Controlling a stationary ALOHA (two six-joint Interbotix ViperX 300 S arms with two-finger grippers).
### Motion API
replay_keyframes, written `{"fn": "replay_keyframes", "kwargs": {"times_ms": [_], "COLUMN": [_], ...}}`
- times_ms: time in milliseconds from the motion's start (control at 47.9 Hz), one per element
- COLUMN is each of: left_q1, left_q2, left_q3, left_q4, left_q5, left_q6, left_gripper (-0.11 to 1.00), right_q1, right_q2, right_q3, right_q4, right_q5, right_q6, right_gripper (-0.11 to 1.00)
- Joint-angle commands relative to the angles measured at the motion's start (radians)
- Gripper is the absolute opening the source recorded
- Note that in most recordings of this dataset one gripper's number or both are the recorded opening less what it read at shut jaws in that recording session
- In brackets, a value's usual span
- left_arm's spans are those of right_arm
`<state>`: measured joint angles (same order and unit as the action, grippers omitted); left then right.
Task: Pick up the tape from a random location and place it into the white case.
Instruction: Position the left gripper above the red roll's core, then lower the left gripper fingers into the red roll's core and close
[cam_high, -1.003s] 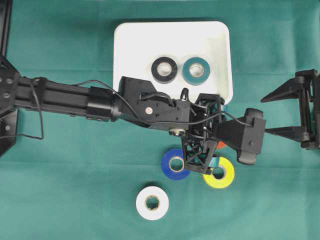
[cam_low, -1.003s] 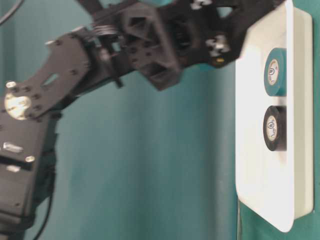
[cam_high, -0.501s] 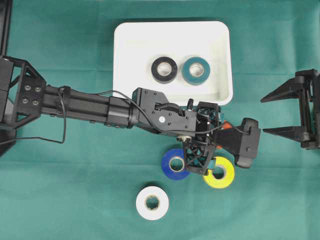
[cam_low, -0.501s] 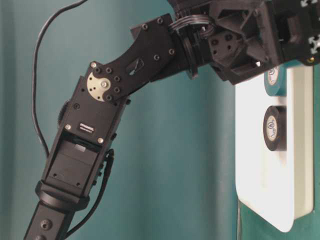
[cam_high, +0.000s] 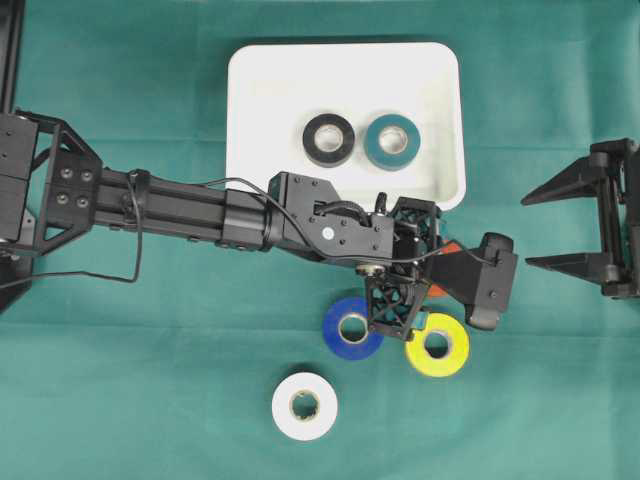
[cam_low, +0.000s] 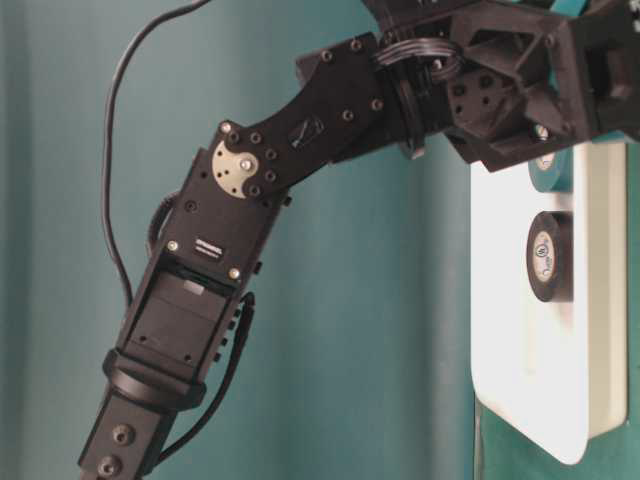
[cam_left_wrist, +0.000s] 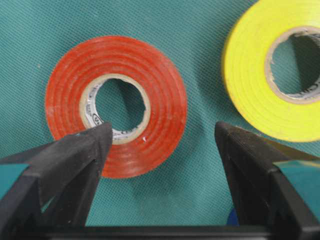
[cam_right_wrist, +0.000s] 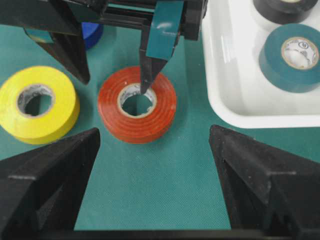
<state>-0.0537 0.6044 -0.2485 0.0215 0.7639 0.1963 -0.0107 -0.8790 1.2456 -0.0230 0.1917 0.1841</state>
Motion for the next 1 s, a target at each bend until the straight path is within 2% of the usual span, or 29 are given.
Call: {"fn": "replay_keyframes", "kwargs": {"times_ms": [0,460,690,731,794,919,982], "left_q1": [0.002,0.002,-0.008,-0.011,-0.015,-0.017,-0.017], "left_q2": [-0.015,0.02,0.021,0.02,0.02,0.02,0.018], "left_q3": [-0.018,-0.035,-0.034,-0.032,-0.031,-0.028,-0.026], "left_q4": [0.003,0.003,0.003,0.003,0.003,0.003,0.003], "left_q5": [-0.008,-0.009,-0.015,-0.012,-0.011,-0.002,0.002], "left_q6": [0.0,0.006,0.044,0.052,0.061,0.071,0.071], "left_gripper": [0.84,0.84,0.81,0.76,0.64,0.27,0.22], "right_q1": [0.0,0.002,0.002,0.002,0.002,0.002,0.002], "right_q2": [0.008,0.02,0.02,0.02,0.02,0.02,0.02], "right_q3": [-0.014,-0.014,-0.012,-0.014,-0.014,-0.014,-0.014], "right_q4": [-0.002,-0.002,-0.002,-0.002,-0.002,-0.002,-0.002], "right_q5": [-0.006,-0.008,-0.008,-0.008,-0.008,-0.008,-0.008], "right_q6": [-0.003,-0.005,-0.005,-0.005,-0.005,-0.005,-0.005], "right_gripper": [0.84,0.84,0.84,0.84,0.84,0.84,0.84]}}
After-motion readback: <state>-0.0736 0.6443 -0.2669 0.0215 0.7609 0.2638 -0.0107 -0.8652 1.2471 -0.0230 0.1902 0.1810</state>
